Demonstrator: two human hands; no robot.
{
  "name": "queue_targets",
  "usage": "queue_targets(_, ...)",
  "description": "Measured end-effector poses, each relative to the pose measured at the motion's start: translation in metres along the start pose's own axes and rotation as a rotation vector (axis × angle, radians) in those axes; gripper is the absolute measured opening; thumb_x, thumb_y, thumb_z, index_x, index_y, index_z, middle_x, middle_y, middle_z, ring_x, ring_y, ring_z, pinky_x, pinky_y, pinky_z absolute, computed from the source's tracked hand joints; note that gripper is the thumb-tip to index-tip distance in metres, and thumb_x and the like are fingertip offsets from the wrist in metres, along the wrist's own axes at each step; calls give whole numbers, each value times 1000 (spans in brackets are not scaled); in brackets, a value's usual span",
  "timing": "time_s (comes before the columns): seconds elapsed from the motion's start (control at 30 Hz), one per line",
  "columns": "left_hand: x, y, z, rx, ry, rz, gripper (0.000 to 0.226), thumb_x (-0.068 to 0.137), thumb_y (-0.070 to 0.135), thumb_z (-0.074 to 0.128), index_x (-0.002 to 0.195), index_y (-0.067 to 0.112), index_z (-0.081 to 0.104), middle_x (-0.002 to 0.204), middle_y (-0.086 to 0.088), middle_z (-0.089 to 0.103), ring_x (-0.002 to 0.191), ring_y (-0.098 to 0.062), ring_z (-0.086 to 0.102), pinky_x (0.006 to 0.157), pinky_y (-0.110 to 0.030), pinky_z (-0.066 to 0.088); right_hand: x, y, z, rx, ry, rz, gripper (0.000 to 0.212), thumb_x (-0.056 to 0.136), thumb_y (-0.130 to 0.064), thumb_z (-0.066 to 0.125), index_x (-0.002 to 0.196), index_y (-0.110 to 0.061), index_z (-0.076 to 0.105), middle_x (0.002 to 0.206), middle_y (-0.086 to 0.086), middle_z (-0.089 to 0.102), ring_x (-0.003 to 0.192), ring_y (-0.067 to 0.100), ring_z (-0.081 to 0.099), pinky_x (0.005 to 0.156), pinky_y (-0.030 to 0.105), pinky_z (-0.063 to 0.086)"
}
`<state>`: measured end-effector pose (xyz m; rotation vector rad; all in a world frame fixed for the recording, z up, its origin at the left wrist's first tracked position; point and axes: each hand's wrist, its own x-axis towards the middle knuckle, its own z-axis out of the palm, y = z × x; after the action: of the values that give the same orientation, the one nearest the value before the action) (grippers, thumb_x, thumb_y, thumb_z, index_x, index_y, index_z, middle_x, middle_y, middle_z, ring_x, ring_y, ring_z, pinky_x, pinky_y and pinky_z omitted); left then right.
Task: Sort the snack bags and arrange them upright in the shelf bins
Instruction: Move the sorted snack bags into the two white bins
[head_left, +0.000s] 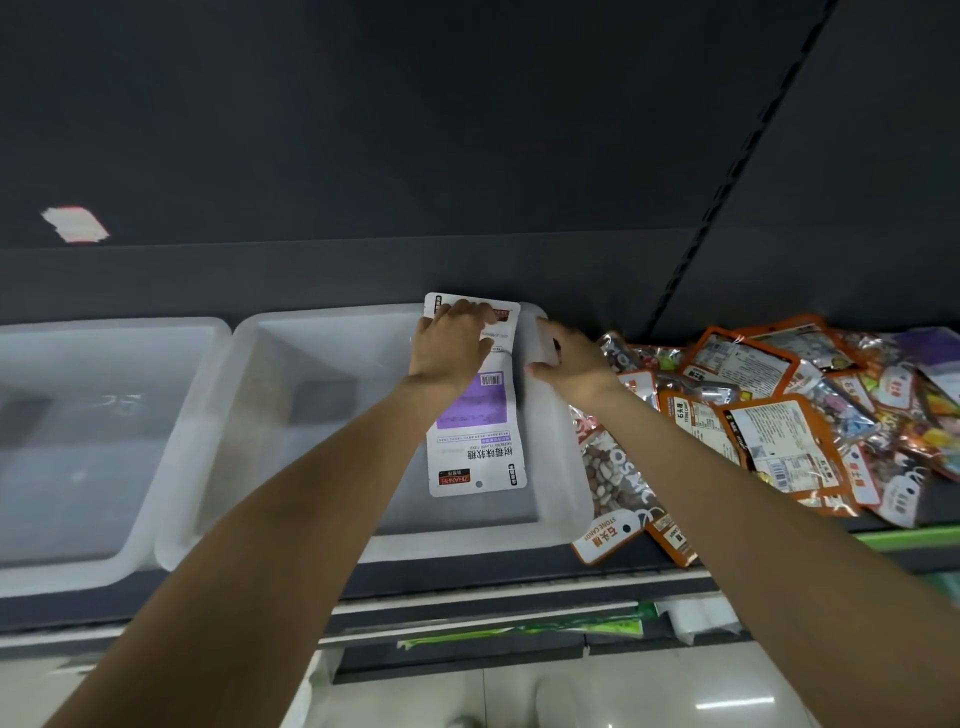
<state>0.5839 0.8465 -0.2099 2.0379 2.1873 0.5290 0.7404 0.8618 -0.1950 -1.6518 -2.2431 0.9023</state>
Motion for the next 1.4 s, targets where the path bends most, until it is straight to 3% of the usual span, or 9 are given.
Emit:
queue_targets(0.13,-12,14,-13,-109,-16,-14,28,95,19,51,121,22,58,117,1,62,108,-21,58,93,-34,43,-8,7,-2,131,50,29,52,91,-19,60,140,-15,42,138,11,48,121,27,51,99,39,45)
queue_targets(0.3,-32,50,-33,-107,-109,-3,27,95,20,45,120,20,56,115,-2,63,101,-25,59,85,-33,45,-47,20,-21,165,198,-70,31,91,-9,57,122,-6,59,121,9,62,110,21,59,85,13,39)
queue_targets(0.4,-45,83,-40,-166,-107,27,24,95,24,47,115,21,59,108,-1,67,89,-22,60,78,-33,49,-77,39,-42,95,265,-116,26,92,-9,54,115,-10,64,110,7,66,100,19,61,80,19,42)
queue_targets(0.57,-64,157,-34,-270,-137,123,18,93,26,52,106,22,65,96,3,68,91,-18,62,76,-34,52,-126,93,-83,5,304,-83,25,93,-13,52,114,-15,64,105,4,65,94,19,60,80,32,49)
queue_targets(0.8,-80,329,15,-376,-226,207,13,92,26,54,97,24,66,91,5,65,90,-17,61,80,-41,52,-210,231,-181,-61,270,42,24,93,-17,53,113,-18,66,108,5,68,95,21,63,80,35,51)
queue_targets(0.97,-90,453,62,-476,-250,231,14,92,19,54,97,18,66,89,2,65,89,-17,62,76,-30,48,-264,335,-251,-53,271,163,23,93,-14,53,111,-17,66,105,6,69,98,21,64,85,35,51)
queue_targets(1.1,-89,538,102,-391,-345,329,17,93,22,53,104,22,66,91,5,62,88,-16,60,74,-30,48,-285,406,-294,-82,306,221,24,94,-14,51,112,-18,65,109,7,66,100,23,63,87,31,48)
queue_targets(1.2,-76,588,128,-356,-373,349,17,93,24,52,104,24,65,95,3,66,90,-17,61,78,-34,51,-285,450,-323,-80,363,240,28,95,-12,50,120,-15,63,120,10,60,102,25,62,88,33,47)
queue_targets(1.4,-20,654,180,-360,-334,312,20,92,20,51,106,22,65,105,0,67,97,-21,61,82,-35,51,-255,533,-373,-111,373,252,30,94,-12,50,122,-14,60,124,10,54,96,24,58,79,29,43)
